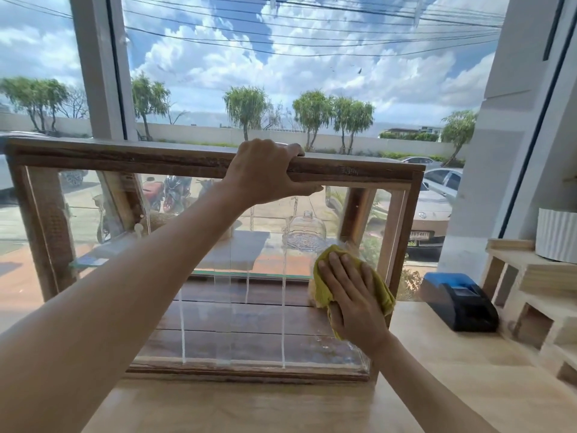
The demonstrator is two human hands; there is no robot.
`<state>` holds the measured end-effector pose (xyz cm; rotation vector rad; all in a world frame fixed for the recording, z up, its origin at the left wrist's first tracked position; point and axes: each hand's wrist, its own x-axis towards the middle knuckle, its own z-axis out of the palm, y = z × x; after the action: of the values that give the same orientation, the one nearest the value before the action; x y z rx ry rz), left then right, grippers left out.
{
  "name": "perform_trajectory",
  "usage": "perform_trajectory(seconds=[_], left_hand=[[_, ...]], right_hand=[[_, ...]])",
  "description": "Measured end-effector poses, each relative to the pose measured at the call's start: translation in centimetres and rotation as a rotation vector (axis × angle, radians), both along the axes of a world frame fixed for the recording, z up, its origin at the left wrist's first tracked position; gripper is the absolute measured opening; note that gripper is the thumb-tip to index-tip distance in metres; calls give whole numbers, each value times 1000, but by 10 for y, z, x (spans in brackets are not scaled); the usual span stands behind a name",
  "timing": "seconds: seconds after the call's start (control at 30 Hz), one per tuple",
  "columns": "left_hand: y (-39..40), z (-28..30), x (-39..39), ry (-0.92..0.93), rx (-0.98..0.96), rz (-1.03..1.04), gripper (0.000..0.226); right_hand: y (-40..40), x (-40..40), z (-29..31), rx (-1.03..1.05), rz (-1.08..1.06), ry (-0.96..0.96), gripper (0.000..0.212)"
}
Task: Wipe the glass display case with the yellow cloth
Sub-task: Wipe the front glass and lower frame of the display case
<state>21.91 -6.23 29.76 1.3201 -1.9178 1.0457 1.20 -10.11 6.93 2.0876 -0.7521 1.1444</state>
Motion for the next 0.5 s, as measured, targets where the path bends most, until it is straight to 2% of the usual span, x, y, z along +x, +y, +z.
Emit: perform_trajectory(seconds=[0.33,0.5], left_hand=[[1,-2,-1,25,-8,-29,74],[3,-1,-1,22,14,-8,71]], right_hand=[[8,-12,-76,105,18,292,53],[21,-11,-68,115,29,350,44]])
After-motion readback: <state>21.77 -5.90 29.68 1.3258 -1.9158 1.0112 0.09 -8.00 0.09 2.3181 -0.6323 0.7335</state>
